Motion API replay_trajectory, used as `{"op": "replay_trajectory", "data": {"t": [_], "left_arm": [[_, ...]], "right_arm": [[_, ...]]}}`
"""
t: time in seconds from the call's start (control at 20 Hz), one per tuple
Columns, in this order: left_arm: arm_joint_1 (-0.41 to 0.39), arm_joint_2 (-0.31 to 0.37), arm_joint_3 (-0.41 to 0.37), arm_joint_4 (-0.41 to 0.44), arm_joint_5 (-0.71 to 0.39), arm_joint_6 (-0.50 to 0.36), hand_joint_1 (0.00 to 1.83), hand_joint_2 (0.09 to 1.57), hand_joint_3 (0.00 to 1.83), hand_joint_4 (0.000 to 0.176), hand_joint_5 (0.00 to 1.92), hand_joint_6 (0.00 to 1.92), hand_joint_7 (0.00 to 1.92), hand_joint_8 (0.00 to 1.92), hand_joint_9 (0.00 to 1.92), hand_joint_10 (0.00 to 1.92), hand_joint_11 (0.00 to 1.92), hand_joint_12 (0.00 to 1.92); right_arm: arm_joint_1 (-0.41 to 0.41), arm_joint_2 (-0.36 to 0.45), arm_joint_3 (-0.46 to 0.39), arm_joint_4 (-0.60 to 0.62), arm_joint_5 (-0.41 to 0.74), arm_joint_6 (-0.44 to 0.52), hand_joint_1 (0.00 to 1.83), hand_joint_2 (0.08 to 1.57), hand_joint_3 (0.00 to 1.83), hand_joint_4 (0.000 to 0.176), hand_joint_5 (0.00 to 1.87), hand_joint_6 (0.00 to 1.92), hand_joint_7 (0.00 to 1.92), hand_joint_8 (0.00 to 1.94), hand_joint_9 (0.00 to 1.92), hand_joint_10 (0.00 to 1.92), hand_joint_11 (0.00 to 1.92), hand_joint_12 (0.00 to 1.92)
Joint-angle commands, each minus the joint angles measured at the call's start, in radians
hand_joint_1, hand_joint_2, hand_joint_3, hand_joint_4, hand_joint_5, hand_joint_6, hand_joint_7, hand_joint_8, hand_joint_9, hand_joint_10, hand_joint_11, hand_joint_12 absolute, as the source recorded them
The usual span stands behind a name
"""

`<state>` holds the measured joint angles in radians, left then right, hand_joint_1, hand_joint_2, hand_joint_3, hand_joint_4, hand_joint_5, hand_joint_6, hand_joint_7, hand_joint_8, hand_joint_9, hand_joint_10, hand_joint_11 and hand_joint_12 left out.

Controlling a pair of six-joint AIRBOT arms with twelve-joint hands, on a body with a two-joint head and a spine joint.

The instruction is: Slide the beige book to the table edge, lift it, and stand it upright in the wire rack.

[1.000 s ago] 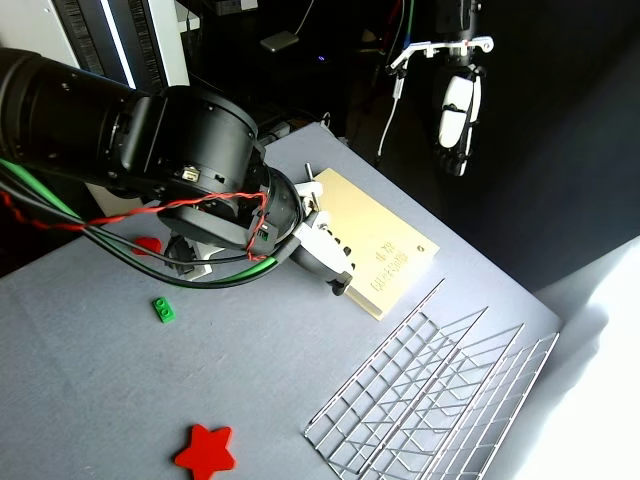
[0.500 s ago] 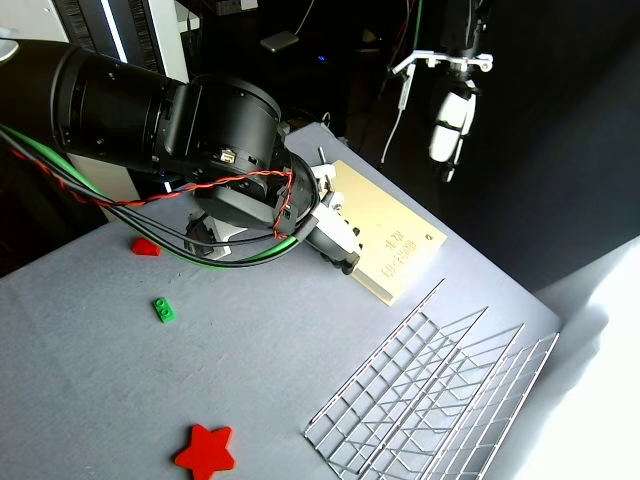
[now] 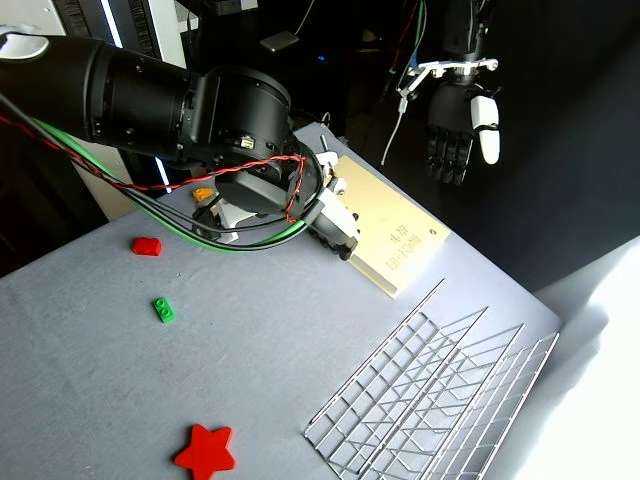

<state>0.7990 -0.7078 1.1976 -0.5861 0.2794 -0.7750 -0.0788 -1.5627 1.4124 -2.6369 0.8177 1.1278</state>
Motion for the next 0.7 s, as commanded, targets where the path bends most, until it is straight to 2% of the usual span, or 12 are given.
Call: {"op": "replay_trajectory", "data": {"t": [0.0,0.1,0.15,0.2,0.5,0.65], "left_arm": [[0.000,0.004,0.002,0.009,-0.056,0.000,0.49,0.94,0.01,0.000,0.00,0.00,0.00,0.00,0.00,0.00,0.01,0.01],[0.002,0.003,0.000,0.018,-0.048,0.008,0.49,0.92,0.00,0.000,0.00,0.00,0.01,0.00,0.00,0.00,0.03,0.02],[0.002,0.003,-0.001,0.020,-0.047,0.008,0.48,0.92,0.00,0.000,0.00,0.00,0.02,0.01,0.01,0.01,0.04,0.03],[0.002,0.002,-0.001,0.025,-0.049,0.008,0.49,0.94,0.01,0.000,0.00,0.00,0.00,0.00,0.00,0.00,0.02,0.02],[0.005,-0.005,0.000,0.042,-0.071,0.014,0.46,0.93,0.00,0.000,0.00,0.00,0.02,0.00,0.01,0.00,0.05,0.04],[0.005,-0.006,0.002,0.042,-0.088,0.054,0.50,0.93,0.00,0.000,0.00,0.00,0.02,0.00,0.01,0.00,0.03,0.04]], "right_arm": [[0.014,-0.001,-0.001,0.035,-0.043,0.010,0.19,1.17,0.00,0.000,0.26,0.00,0.25,0.00,0.21,0.00,0.00,0.65],[0.017,-0.009,-0.001,0.035,-0.052,0.013,0.13,1.18,0.00,0.000,0.24,0.00,0.22,0.00,0.19,0.00,0.00,0.61],[0.017,-0.015,-0.001,0.036,-0.059,0.013,0.14,1.17,0.00,0.000,0.25,0.00,0.23,0.00,0.20,0.00,0.00,0.60],[0.015,-0.021,-0.001,0.036,-0.069,0.019,0.18,1.17,0.00,0.000,0.27,0.01,0.27,0.01,0.23,0.01,0.00,0.68],[0.016,-0.038,0.000,0.036,-0.094,0.024,0.15,1.18,0.00,0.000,0.25,0.00,0.24,0.00,0.20,0.00,0.00,0.61],[0.018,-0.047,-0.001,0.036,-0.098,0.025,0.16,1.17,0.00,0.000,0.28,0.01,0.26,0.00,0.21,0.01,0.00,0.66]]}}
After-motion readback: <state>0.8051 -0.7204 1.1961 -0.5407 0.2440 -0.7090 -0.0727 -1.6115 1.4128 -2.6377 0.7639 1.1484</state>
